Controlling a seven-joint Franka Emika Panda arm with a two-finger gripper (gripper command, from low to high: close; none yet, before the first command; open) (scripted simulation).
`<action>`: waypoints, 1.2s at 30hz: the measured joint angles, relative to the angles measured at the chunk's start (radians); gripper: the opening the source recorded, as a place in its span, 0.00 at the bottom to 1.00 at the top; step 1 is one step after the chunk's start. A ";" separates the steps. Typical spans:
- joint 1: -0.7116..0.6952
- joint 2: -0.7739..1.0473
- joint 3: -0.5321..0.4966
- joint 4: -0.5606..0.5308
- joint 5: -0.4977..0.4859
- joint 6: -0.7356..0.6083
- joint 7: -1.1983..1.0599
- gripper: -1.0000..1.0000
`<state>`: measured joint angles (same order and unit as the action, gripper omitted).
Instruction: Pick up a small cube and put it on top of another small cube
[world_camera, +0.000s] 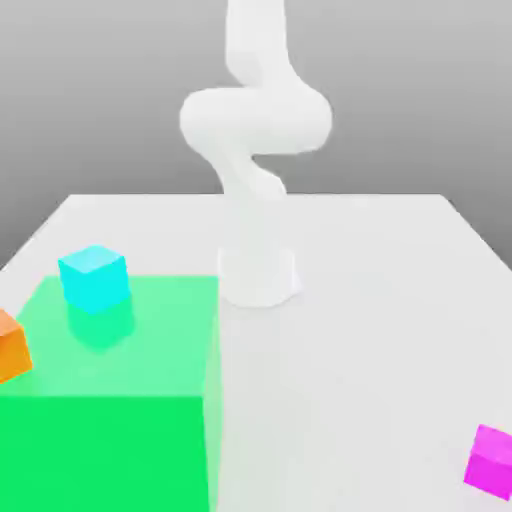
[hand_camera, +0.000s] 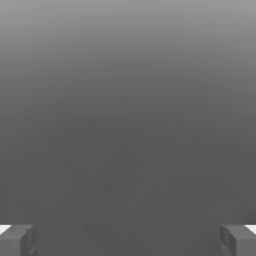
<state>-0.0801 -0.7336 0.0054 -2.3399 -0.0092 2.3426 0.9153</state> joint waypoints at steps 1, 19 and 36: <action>-0.035 0.029 0.002 -0.017 -0.004 0.018 0.050 0.50; -0.555 0.506 -0.039 -0.303 -0.064 0.323 0.872 0.50; -0.810 1.011 -0.050 -0.418 0.124 0.692 1.168 0.00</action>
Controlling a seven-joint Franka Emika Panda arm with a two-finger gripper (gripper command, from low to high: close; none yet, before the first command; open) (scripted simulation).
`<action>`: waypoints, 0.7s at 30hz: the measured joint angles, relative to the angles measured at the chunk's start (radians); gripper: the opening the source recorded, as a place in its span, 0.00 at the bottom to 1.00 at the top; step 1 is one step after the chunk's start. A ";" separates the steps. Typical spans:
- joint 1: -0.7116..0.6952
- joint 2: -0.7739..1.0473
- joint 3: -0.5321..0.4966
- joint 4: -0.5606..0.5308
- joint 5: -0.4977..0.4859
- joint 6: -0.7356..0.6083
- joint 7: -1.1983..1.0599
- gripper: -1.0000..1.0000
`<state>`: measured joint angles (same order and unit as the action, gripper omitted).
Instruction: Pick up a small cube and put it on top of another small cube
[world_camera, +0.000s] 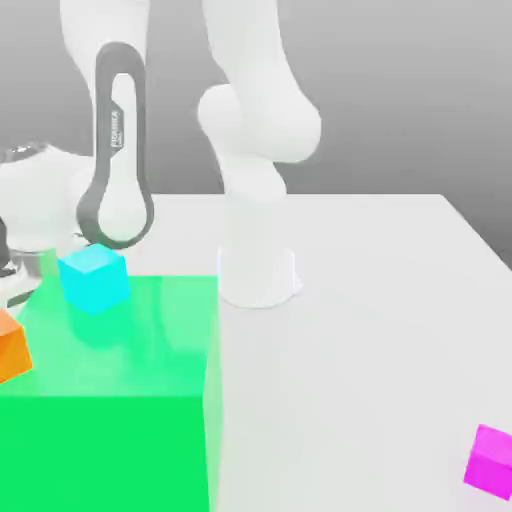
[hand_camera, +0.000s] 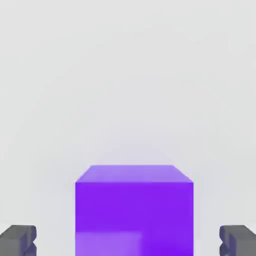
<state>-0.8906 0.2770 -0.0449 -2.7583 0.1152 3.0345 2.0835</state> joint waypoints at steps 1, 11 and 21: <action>0.000 0.000 0.000 0.000 0.000 0.000 0.000 0.00; 0.025 -0.121 -0.035 -0.022 -0.046 -0.096 0.036 0.00; 0.158 -0.395 0.023 0.191 0.050 -0.438 0.038 0.00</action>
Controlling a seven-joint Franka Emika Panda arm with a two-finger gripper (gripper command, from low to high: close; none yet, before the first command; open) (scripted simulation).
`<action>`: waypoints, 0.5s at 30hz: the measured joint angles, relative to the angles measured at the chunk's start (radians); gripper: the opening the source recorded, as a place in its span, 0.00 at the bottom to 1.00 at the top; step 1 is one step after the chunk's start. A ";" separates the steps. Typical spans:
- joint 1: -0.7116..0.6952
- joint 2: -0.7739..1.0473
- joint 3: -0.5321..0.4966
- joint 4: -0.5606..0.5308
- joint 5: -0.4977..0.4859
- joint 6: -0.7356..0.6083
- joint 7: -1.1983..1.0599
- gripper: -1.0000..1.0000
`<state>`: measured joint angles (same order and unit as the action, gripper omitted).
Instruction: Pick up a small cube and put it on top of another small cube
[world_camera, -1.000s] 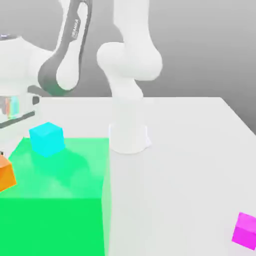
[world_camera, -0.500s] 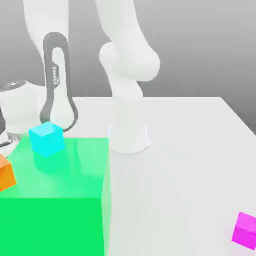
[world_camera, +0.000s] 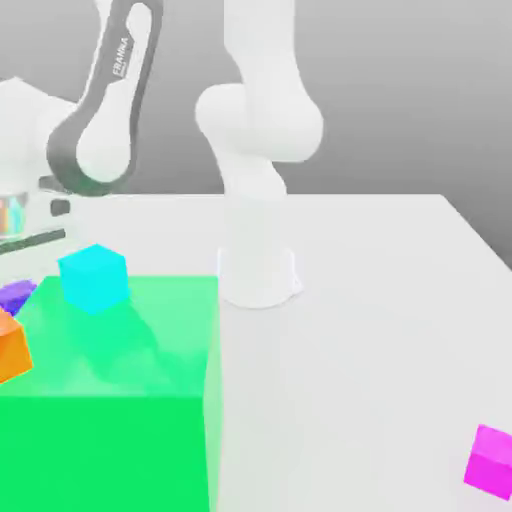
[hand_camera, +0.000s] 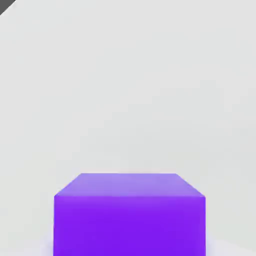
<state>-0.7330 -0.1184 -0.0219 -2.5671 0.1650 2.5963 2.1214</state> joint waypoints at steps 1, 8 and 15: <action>0.020 -0.025 0.010 0.036 0.027 -0.041 -0.004 0.00; 0.082 -0.176 0.107 0.157 0.030 -0.338 0.173 0.00; 0.078 -0.289 0.213 0.190 -0.060 -0.598 0.437 0.00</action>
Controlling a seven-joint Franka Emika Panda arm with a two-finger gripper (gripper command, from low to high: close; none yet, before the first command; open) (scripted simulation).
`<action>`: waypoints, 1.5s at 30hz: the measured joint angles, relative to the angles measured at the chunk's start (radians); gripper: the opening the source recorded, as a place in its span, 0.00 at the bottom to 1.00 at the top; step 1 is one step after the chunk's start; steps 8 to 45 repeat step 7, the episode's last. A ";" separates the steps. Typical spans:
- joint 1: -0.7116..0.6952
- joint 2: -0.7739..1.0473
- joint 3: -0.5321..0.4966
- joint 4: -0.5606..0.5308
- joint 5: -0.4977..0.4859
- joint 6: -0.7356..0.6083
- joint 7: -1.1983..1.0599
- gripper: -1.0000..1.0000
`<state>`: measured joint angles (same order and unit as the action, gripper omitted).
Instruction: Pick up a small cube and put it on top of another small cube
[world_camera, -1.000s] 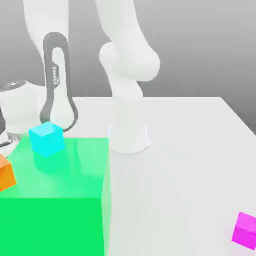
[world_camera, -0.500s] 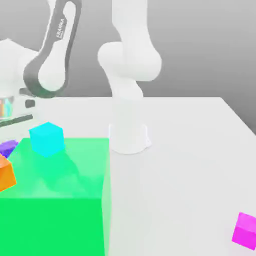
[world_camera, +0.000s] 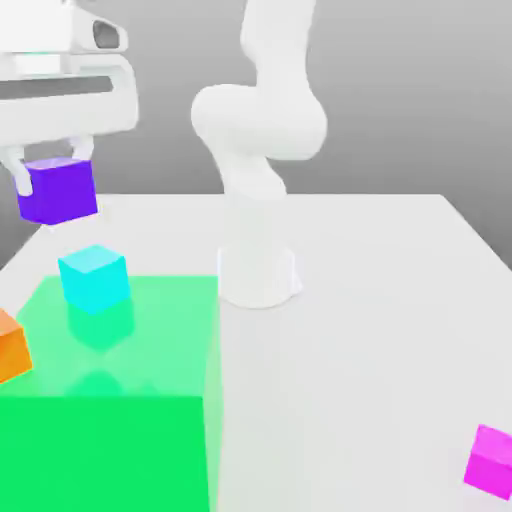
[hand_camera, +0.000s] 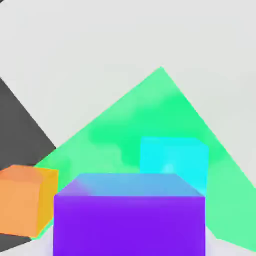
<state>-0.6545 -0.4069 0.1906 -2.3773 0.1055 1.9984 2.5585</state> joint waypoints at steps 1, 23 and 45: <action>-0.005 0.006 0.007 -0.021 -0.010 0.017 0.017 0.00; -0.007 0.050 0.020 -0.113 -0.019 0.144 0.037 1.00; -0.007 0.050 0.020 -0.113 -0.019 0.144 0.037 1.00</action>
